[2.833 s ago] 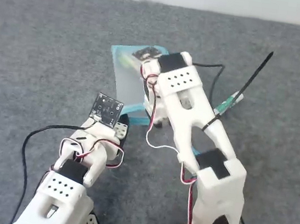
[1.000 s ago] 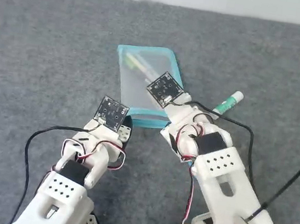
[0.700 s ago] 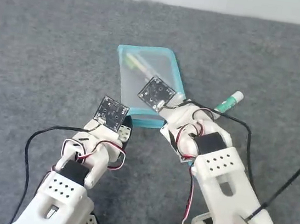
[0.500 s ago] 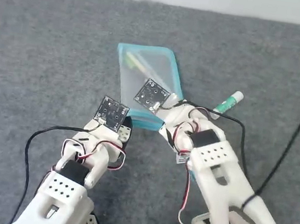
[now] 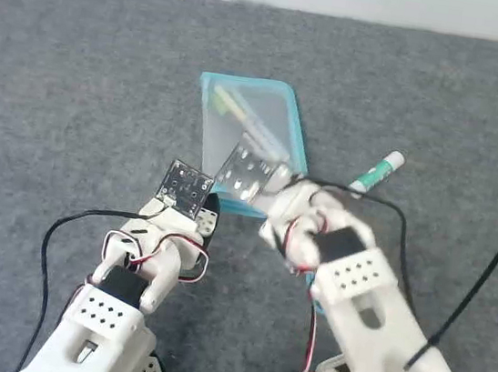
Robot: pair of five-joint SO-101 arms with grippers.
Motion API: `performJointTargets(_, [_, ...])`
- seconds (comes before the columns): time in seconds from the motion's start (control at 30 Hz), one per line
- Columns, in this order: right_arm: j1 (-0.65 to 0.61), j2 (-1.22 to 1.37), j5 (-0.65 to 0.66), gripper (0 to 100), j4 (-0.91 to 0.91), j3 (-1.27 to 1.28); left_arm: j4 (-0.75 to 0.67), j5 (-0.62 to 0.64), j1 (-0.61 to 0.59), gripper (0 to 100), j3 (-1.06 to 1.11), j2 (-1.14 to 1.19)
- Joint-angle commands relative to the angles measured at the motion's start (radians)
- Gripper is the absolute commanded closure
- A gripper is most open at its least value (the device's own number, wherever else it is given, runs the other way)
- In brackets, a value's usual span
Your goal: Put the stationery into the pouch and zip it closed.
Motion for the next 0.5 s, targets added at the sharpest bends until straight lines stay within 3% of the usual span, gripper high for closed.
performJointTargets(0.0, [-0.028, -0.096, 0.012, 82.2, -0.002, 0.031, -0.006, -0.003, -0.003, 99, -0.025, -0.023])
performJointTargets(0.23, [0.041, -0.067, 0.006, 82.2, -0.11, 0.037, -0.006, -0.003, -0.003, 99, -0.025, -0.023])
performJointTargets(0.47, [0.053, 0.139, 0.006, 82.2, -0.298, 0.023, -0.005, -0.003, 0.003, 99, -0.025, -0.023])
